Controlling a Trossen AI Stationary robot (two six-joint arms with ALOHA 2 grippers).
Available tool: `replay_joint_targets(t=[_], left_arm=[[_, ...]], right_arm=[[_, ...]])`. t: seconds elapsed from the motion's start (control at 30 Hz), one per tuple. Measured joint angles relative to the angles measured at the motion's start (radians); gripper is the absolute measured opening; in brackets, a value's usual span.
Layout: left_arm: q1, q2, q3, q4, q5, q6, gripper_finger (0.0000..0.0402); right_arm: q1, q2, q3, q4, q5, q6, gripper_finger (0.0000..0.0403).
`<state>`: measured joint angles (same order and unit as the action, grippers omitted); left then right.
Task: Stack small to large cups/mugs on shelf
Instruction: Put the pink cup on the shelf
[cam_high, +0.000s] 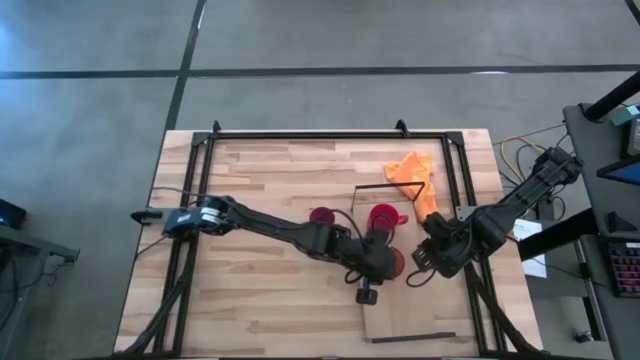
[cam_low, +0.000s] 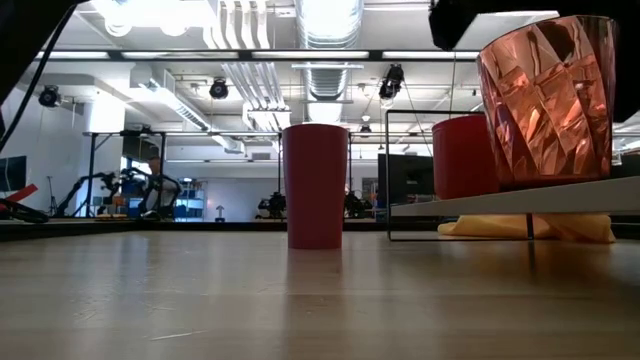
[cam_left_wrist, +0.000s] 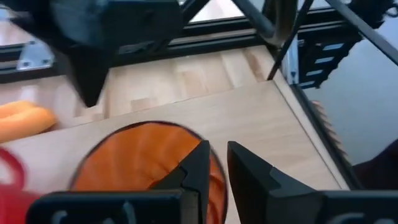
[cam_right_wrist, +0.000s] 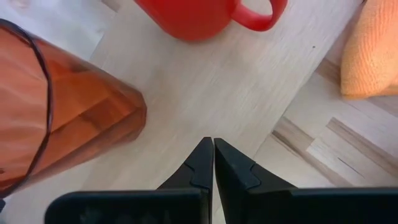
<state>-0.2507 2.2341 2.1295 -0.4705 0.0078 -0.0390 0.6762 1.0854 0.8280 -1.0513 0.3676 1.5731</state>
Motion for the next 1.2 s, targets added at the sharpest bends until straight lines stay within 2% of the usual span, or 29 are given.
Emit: replay_joint_targets(t=[0.1, 0.33, 0.43, 0.57, 0.67, 0.77, 0.93, 1.2], left_arm=[[0.002, -0.035, 0.024, -0.07, -0.043, 0.026, 0.004], [0.002, -0.151, 0.041, -0.374, -0.19, -0.021, 0.004], [0.008, -0.189, 0.039, -0.523, -0.235, -0.152, 0.004], [0.035, -0.214, 0.023, -0.75, -0.247, -0.411, 0.004], [0.055, -0.212, 0.001, -0.87, -0.301, -0.469, 0.004], [0.076, -0.209, -0.02, -0.864, -0.313, -0.451, 0.004], [0.103, -0.193, -0.077, -0.797, -0.192, -0.426, 0.004], [0.137, -0.198, -0.126, -0.767, -0.195, -0.426, 0.004]], right_arm=[[0.0, -0.022, 0.0, 0.0, 0.0, -0.003, 0.0009], [0.0, -0.089, 0.055, -0.029, 0.001, -0.077, 0.0009], [0.0, -0.104, 0.108, -0.057, 0.022, -0.145, 0.0009], [0.0, -0.109, 0.177, -0.076, 0.097, -0.262, 0.0009], [0.0, -0.109, 0.211, -0.078, 0.167, -0.314, 0.0008], [0.0, -0.109, 0.231, -0.08, 0.209, -0.334, 0.0009], [0.0, -0.109, 0.238, -0.08, 0.212, -0.336, 0.0009], [0.0, -0.108, 0.226, -0.085, 0.211, -0.317, 0.0009]])
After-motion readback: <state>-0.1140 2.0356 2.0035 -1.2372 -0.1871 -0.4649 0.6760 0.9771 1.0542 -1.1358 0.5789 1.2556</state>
